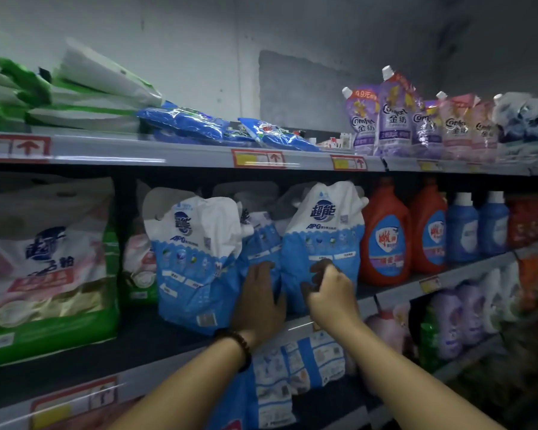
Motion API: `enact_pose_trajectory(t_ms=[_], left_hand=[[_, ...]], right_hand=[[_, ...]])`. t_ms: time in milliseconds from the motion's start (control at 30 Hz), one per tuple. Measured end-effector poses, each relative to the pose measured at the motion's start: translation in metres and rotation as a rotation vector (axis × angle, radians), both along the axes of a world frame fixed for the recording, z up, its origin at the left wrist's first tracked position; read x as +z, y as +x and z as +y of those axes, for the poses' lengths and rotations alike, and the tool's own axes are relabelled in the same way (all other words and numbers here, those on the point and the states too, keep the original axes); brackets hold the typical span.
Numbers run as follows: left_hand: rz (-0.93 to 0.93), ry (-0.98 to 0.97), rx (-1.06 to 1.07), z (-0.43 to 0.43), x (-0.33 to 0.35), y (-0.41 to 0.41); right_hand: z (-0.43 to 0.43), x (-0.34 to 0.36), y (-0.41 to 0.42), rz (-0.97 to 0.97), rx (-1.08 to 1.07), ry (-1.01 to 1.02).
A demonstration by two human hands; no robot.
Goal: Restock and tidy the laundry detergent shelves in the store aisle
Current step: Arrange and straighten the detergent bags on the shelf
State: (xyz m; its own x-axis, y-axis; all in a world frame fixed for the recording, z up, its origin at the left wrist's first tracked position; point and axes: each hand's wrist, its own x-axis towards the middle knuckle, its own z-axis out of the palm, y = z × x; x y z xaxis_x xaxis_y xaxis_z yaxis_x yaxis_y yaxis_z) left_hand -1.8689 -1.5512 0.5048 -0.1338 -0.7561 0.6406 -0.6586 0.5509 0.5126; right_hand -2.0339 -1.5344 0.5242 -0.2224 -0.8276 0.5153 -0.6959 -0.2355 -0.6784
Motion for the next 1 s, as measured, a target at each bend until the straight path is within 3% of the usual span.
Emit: enact_pose_trajectory(t_ms=[100,300,567,700,800,900,1000], left_hand=[[0.209,0.095,-0.05,-0.028,0.006,-0.025],[0.453,0.288,-0.055,-0.075,0.026,-0.051],[0.258,0.133,0.121,-0.083,0.039,-0.069],[0.212,-0.051,0.009,-0.041,0.069,-0.097],[0.229,-0.122,-0.131,-0.004,0.072,-0.121],[0.112,0.001,-0.199,0.01,0.061,-0.127],[0.248,0.229,-0.484,0.013,0.057,-0.124]], right_hand=[[-0.012,0.003,-0.034,-0.07,-0.072,0.095],[-0.03,-0.007,-0.063,-0.149,0.046,0.188],[-0.042,-0.018,-0.059,-0.239,0.152,0.112],[-0.039,-0.003,-0.072,-0.394,0.3,0.022],[-0.03,0.001,-0.099,-0.317,0.415,0.078],[-0.018,-0.004,-0.112,-0.234,0.293,0.105],[-0.01,0.0,-0.11,-0.183,0.122,0.06]])
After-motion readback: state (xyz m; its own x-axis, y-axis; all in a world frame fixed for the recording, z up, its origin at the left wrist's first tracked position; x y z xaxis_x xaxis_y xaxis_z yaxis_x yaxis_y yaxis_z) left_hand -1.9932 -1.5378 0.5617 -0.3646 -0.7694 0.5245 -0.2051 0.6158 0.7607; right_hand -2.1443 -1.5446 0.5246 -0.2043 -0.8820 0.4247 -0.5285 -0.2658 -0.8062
